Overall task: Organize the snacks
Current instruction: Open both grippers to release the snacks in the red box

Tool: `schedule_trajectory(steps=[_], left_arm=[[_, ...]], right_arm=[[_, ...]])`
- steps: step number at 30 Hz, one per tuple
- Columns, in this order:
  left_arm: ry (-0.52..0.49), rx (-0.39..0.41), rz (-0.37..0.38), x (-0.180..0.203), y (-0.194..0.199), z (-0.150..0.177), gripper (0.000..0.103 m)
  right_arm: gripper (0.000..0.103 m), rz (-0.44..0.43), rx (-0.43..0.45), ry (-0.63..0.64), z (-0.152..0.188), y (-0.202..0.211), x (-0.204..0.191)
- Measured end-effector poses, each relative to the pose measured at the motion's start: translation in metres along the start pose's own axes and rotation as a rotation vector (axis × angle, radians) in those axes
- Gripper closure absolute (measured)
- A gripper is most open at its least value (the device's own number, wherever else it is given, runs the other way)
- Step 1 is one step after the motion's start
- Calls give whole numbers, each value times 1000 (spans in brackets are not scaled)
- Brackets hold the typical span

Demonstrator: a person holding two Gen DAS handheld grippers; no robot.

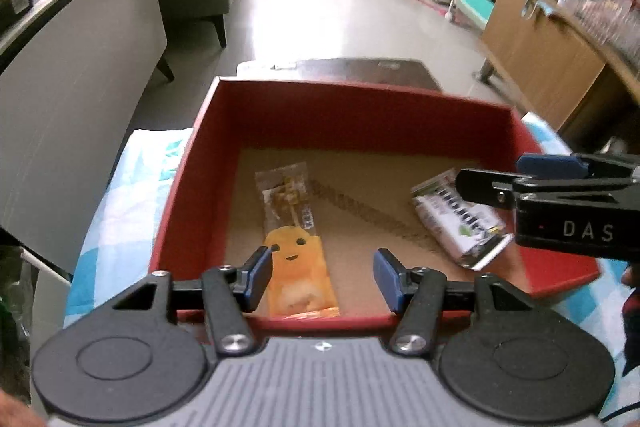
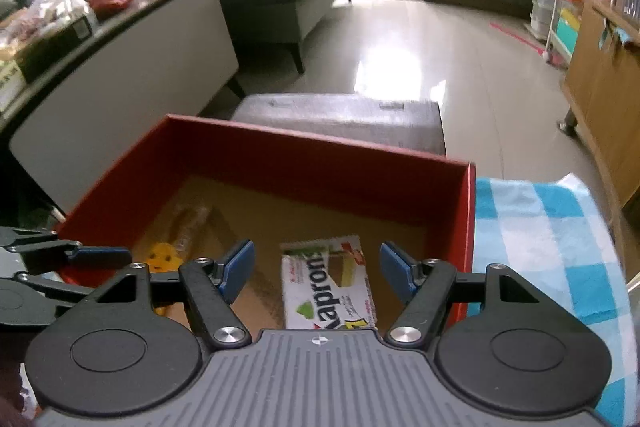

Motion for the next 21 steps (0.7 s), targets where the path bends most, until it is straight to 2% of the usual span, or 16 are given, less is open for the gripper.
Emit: schedule_trajectory(steps=[3,7,13,16,21], left_arm=[[35,21,42,-4,21,1,49],[47,51,33,-10,48,11,45],[86,24,41,-22,69,43,43],[91,13,26,-31,69,51,39],[151,-10,-20,-51,50,50,39]], right_arm=[[25,-30,34,-13,-4,21,-7],[23,-51,76,7,-6,54,-20],[21,-67,78,20,16,90,-29],[20,-67,55,7,34,100,-31],[19,-85,10,-42,64,113,-30]])
Point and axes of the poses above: each gripper's, at about its wrist camera, not at the fingertips, and y roughly against the way its jaws point, x to its right, z to its underside, the point moved 4 cm from there along -y, roughly the way its jaws point, and after that the axes turned 4 degrees about y, right-handed, at the moved point
